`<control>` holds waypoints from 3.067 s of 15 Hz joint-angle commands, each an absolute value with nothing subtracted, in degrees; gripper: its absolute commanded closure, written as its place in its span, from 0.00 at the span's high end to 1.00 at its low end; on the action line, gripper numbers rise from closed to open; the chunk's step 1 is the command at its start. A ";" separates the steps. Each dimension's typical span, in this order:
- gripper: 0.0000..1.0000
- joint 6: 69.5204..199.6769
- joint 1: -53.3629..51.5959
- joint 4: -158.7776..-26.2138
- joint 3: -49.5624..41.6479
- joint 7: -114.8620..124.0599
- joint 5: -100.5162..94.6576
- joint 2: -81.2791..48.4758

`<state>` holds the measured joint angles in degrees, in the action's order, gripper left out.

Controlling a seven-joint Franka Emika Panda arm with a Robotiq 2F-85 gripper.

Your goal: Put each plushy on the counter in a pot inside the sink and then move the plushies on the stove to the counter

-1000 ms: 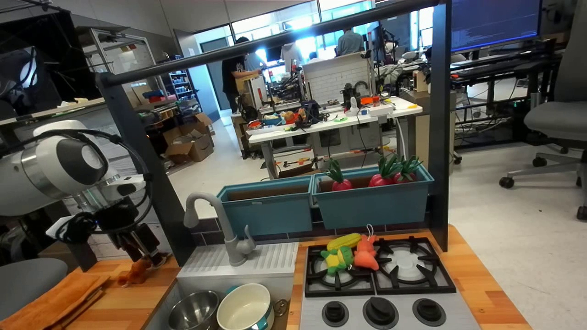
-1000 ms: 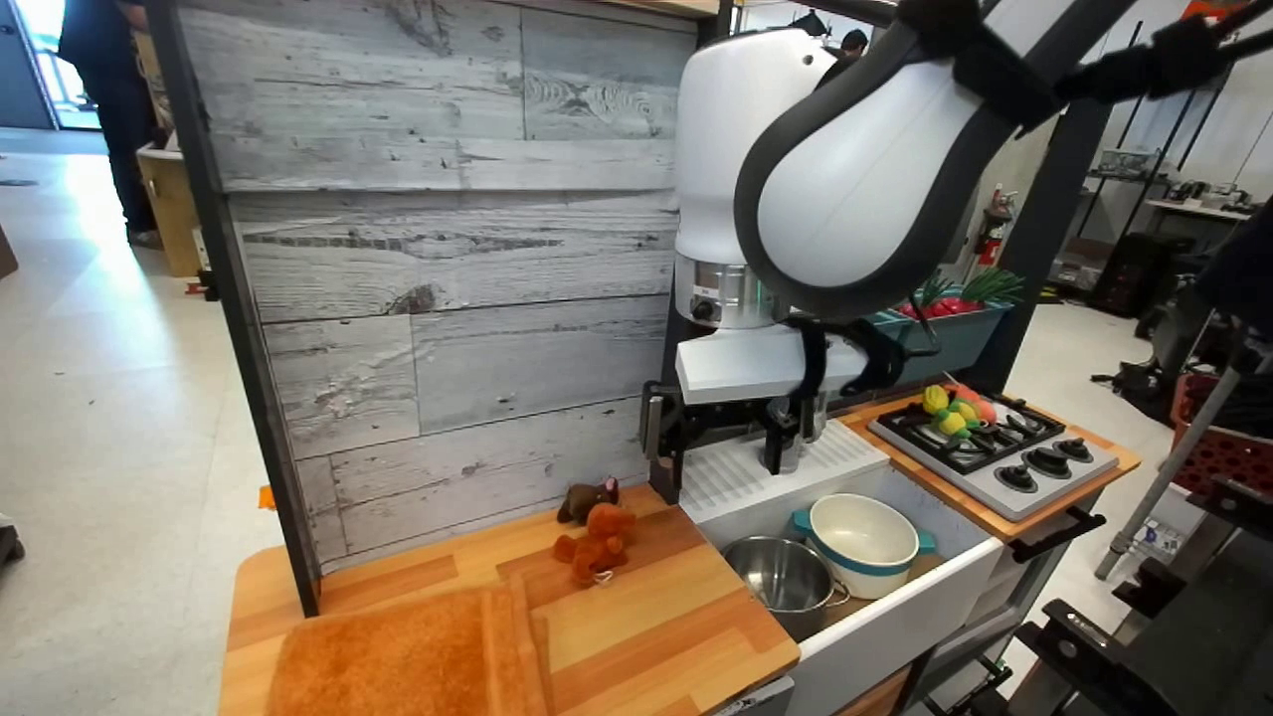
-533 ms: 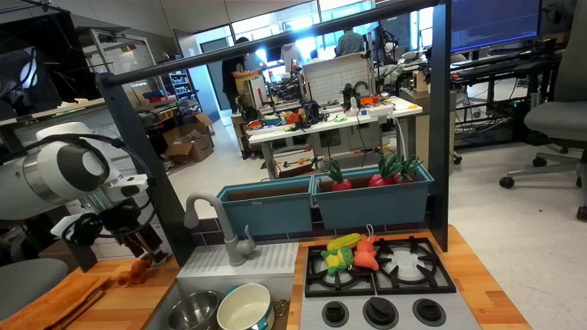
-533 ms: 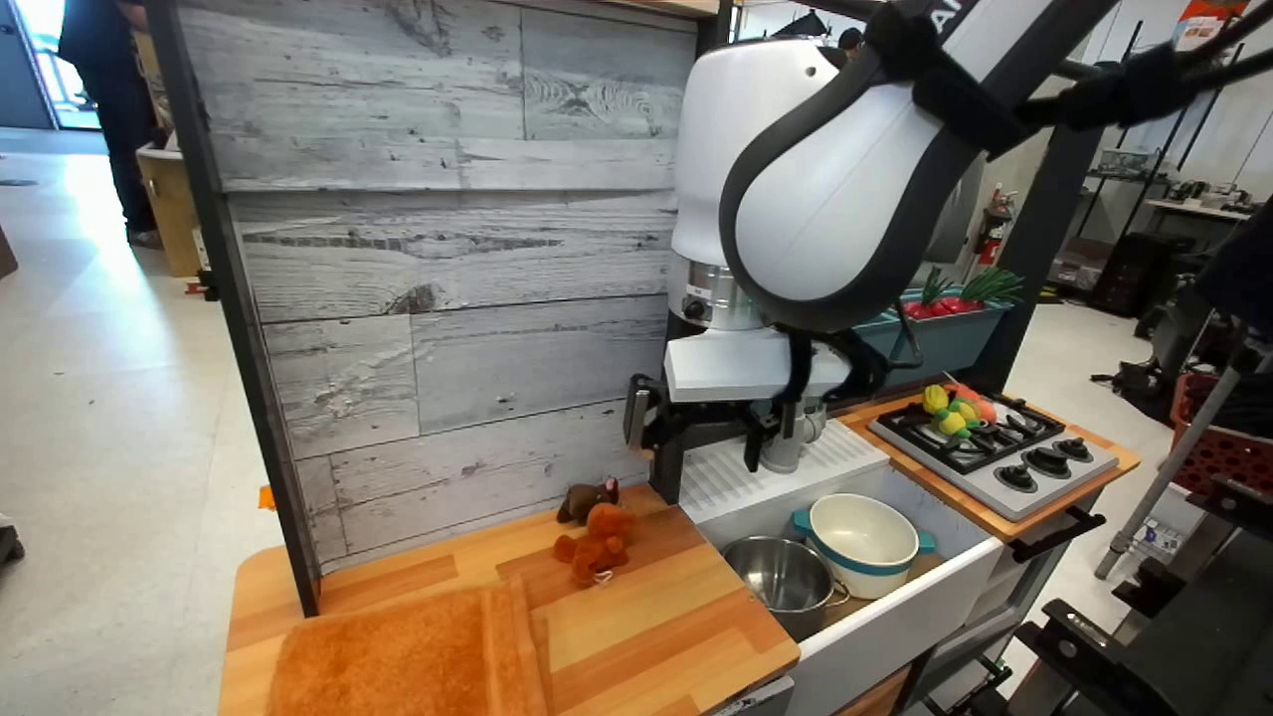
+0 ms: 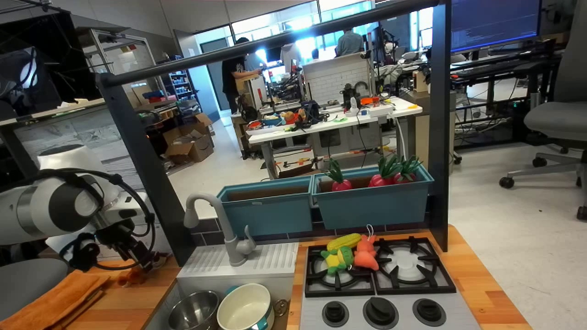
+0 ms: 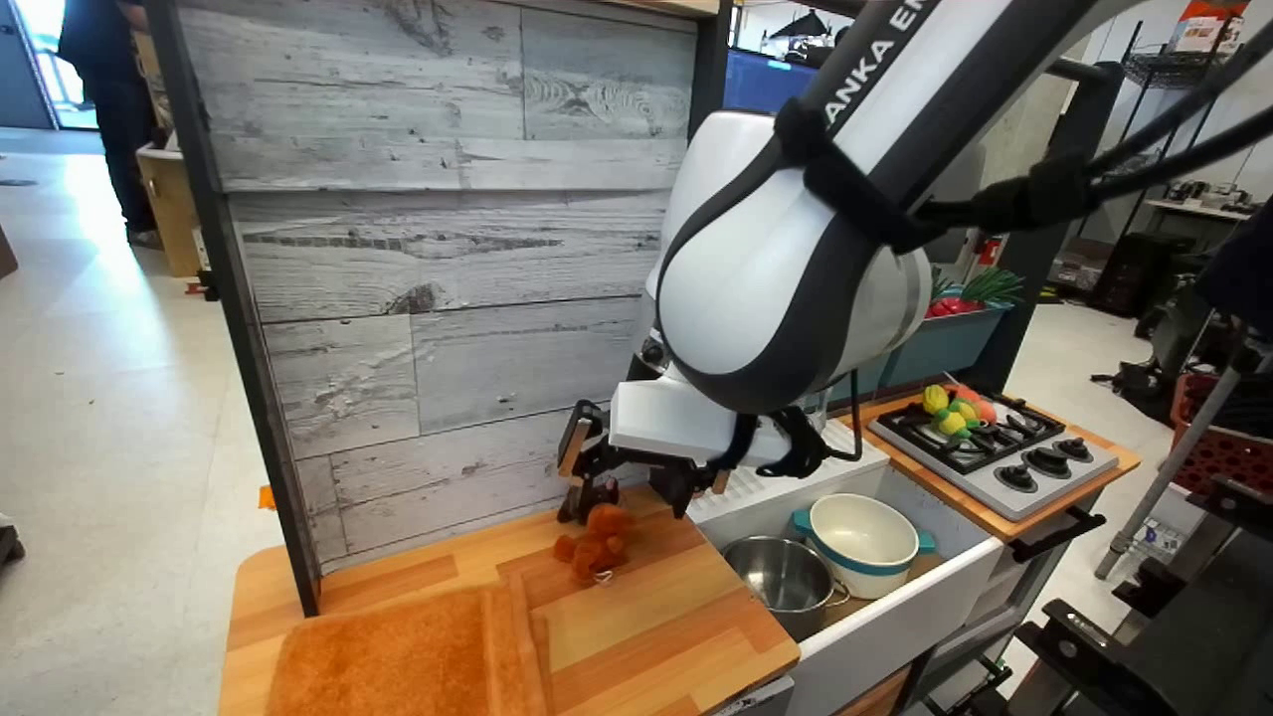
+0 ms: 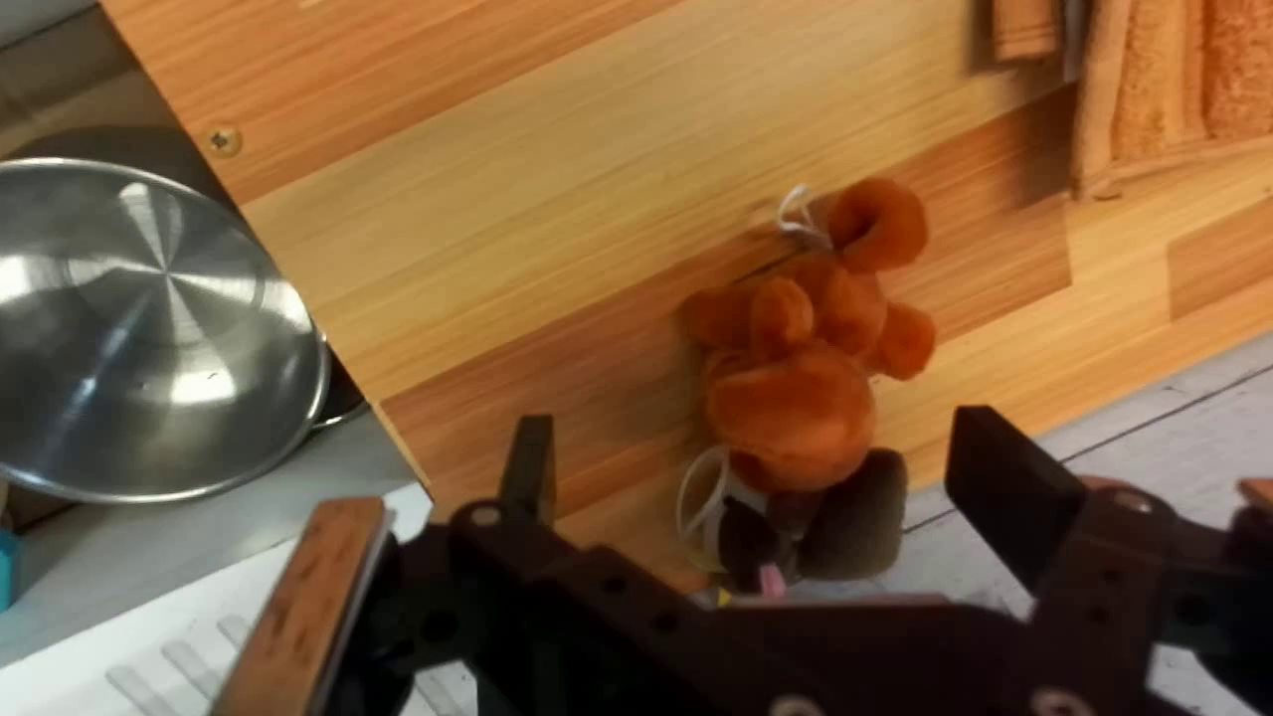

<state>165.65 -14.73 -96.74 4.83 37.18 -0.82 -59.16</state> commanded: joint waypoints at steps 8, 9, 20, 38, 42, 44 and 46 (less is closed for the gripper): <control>0.27 166.23 -14.59 -90.21 7.23 27.56 10.44 -64.71; 0.20 163.80 -14.43 -91.14 7.40 27.07 10.87 -63.41; 0.03 152.75 -14.89 -110.12 -4.57 38.29 13.03 -43.45; 0.96 169.75 -15.16 -108.41 -2.97 39.17 14.54 -49.84; 1.00 175.55 -15.26 -103.64 0.86 34.67 14.41 -53.88; 1.00 175.58 -16.83 -100.88 0.87 33.31 14.15 -56.80; 1.00 176.58 -19.43 -97.82 -0.99 32.08 13.54 -60.31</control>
